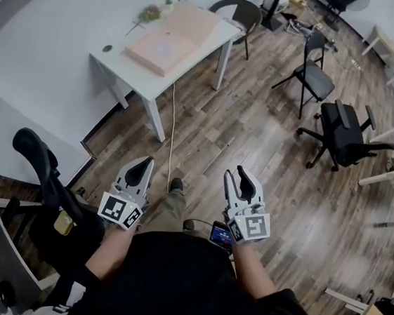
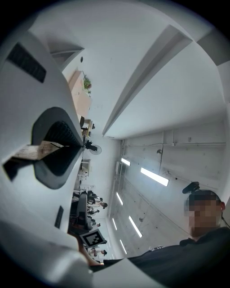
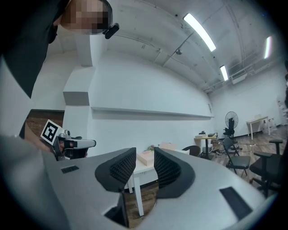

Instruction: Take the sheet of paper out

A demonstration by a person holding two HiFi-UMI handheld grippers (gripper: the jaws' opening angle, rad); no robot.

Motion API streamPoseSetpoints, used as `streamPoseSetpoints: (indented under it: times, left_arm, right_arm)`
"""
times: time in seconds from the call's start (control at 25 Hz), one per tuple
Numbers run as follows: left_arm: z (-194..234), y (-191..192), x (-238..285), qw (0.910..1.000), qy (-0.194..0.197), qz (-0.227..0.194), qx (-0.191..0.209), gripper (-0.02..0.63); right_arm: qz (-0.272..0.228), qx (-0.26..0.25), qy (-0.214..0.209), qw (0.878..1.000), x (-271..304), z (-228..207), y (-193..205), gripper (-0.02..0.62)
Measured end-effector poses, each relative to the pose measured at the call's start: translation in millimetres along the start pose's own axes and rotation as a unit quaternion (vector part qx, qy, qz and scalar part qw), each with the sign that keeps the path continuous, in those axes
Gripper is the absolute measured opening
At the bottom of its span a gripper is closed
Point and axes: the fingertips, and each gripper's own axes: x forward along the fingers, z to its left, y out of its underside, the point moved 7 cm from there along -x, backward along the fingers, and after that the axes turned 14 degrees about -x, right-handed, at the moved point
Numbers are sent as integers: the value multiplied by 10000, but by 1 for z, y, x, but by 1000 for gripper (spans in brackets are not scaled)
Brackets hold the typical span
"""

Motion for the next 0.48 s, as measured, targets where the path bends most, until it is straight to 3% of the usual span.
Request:
streamPoseSetpoints:
  times: [0.48]
  left_arm:
    - [104,-16,107,9998,-43,80,-161,3]
  right_arm:
    - [163,-79,-39,9998,141,-50,8,129]
